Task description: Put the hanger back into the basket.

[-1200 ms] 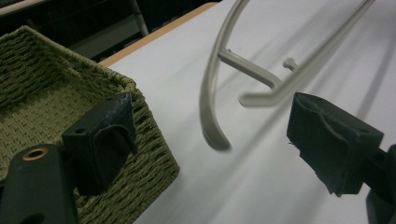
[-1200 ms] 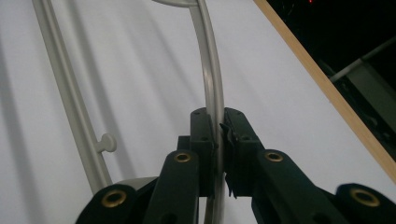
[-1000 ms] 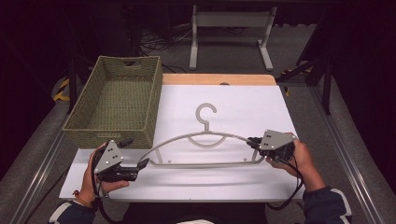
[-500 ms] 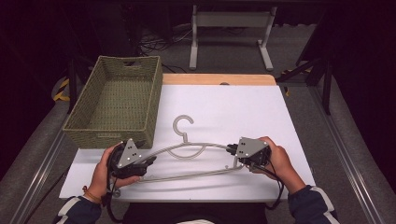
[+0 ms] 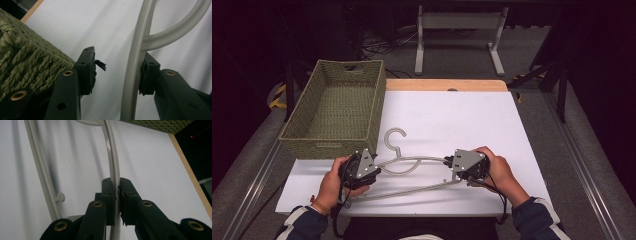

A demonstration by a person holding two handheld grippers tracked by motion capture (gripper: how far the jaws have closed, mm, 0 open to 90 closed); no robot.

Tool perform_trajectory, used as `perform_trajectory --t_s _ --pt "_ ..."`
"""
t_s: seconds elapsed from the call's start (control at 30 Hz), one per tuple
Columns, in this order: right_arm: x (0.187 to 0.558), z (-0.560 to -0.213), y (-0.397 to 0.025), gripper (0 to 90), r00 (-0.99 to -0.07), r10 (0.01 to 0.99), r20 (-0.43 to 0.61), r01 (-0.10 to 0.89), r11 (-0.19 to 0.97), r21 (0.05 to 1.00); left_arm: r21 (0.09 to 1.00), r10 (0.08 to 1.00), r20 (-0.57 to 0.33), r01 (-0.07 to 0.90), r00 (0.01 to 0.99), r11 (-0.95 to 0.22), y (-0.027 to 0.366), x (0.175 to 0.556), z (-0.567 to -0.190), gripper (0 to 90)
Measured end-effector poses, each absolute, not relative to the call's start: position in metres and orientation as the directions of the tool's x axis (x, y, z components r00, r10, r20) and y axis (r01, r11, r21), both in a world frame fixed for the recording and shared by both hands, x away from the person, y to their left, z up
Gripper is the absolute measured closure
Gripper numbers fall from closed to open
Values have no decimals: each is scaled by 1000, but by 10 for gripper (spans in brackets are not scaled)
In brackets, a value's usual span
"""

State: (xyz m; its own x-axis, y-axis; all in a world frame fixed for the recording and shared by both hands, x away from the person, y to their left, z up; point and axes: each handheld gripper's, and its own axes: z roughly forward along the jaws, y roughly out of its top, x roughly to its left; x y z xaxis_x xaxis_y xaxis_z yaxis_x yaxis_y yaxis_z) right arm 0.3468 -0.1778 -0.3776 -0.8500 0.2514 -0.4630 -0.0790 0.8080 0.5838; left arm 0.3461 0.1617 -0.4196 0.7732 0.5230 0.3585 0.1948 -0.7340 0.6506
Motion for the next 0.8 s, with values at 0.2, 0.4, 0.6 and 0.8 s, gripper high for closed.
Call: perform_trajectory --t_s 0.2,0.4,0.6,0.8 --pt "347 -375 -175 828 -849 254 -463 -83 802 591 620 511 375 200 774 -758 158 348 -422 734" --pt "348 -374 -176 828 -852 258 -456 -75 801 594 624 505 359 200 785 -755 158 349 -421 807" --pt "349 -374 -176 827 -850 260 -458 -73 803 591 624 497 374 183 783 -760 150 350 -419 694" --pt "350 -373 -179 827 -850 268 -453 -58 808 586 624 502 388 181 773 -760 150 349 -418 694"
